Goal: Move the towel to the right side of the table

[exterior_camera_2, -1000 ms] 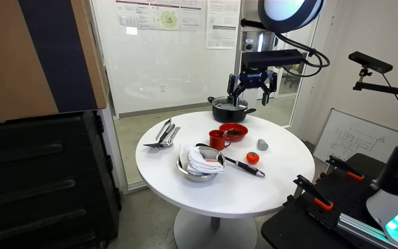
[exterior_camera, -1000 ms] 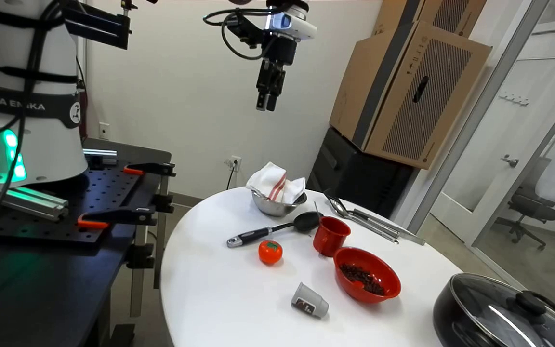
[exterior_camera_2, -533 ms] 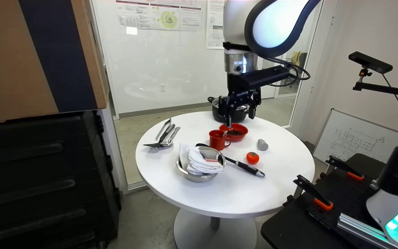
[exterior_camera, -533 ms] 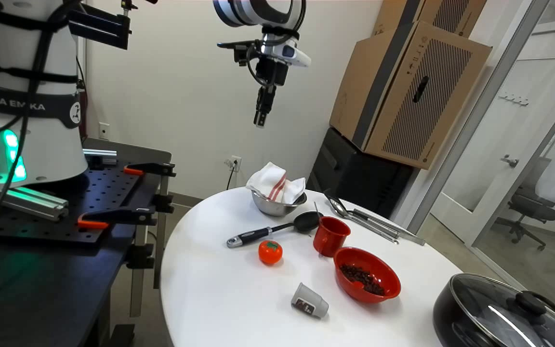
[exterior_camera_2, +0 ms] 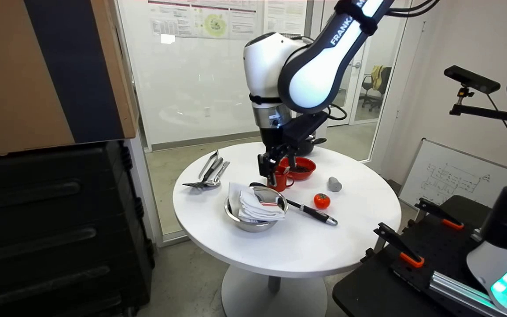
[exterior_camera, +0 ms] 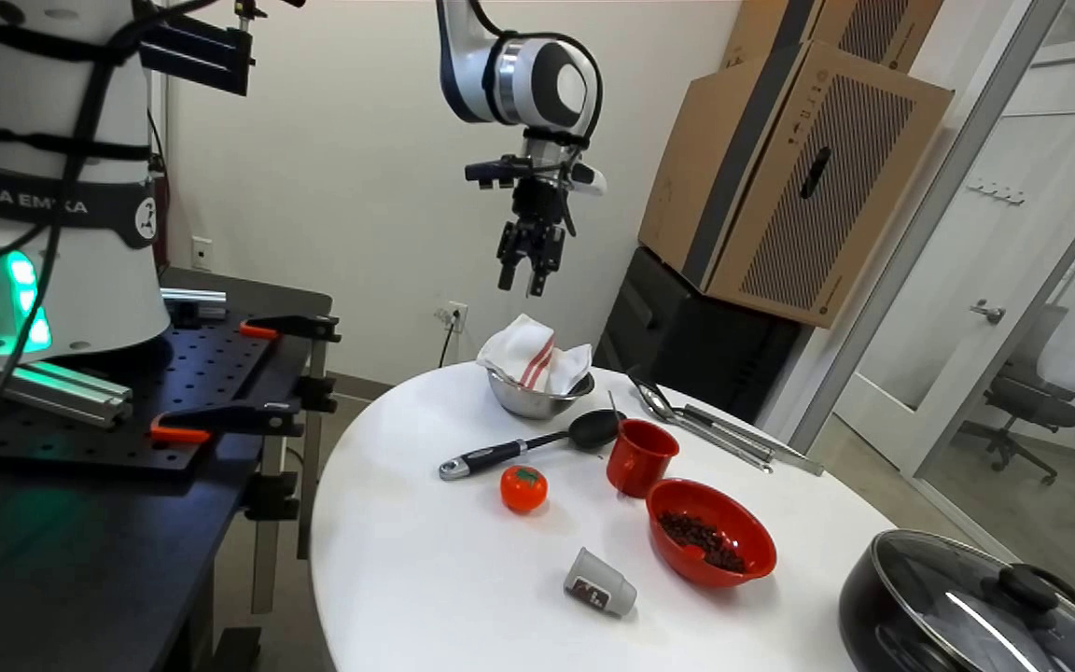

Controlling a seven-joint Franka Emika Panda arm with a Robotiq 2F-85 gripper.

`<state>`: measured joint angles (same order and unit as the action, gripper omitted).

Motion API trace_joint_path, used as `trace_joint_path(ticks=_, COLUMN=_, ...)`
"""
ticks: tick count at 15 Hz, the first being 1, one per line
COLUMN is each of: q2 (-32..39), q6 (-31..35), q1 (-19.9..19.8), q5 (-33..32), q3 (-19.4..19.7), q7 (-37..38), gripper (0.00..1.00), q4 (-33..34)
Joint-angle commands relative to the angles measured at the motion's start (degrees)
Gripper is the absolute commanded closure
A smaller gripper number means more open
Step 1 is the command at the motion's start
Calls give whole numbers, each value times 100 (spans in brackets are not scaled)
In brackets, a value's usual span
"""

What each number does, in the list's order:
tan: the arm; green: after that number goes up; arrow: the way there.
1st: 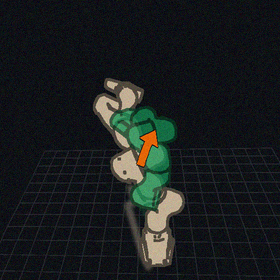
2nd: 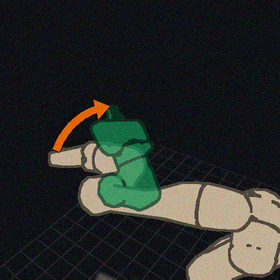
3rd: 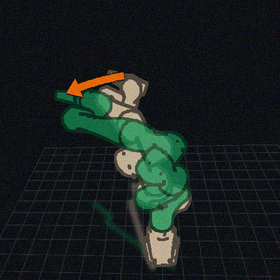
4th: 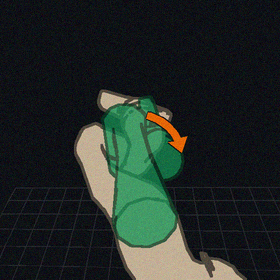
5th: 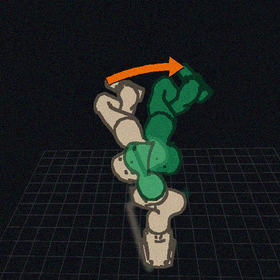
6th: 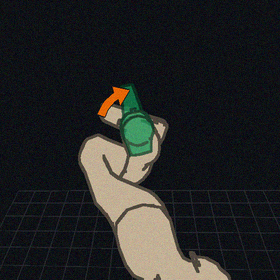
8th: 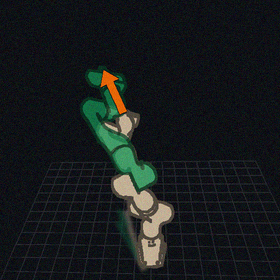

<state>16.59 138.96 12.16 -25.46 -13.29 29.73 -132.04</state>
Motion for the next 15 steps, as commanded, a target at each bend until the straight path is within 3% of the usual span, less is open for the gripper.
trace_joint_path(ticks=1, q2=388, q6=-170, q1=244, q5=278, q3=291, q7=-636, gripper=0, q4=566)
trace_joint_path(ticks=2, q2=268, q6=23, q1=348, q5=205, q3=390, q7=-372, gripper=0, q4=285)
trace_joint_path(ticks=7, q2=358, q6=-10, q1=360, q5=260, q3=436, q7=-561, gripper=0, q4=466)
trace_joint_path(ticks=15, q2=1291, q6=897, q1=834, q5=257, q3=527, q7=-544, gripper=0, q4=875)
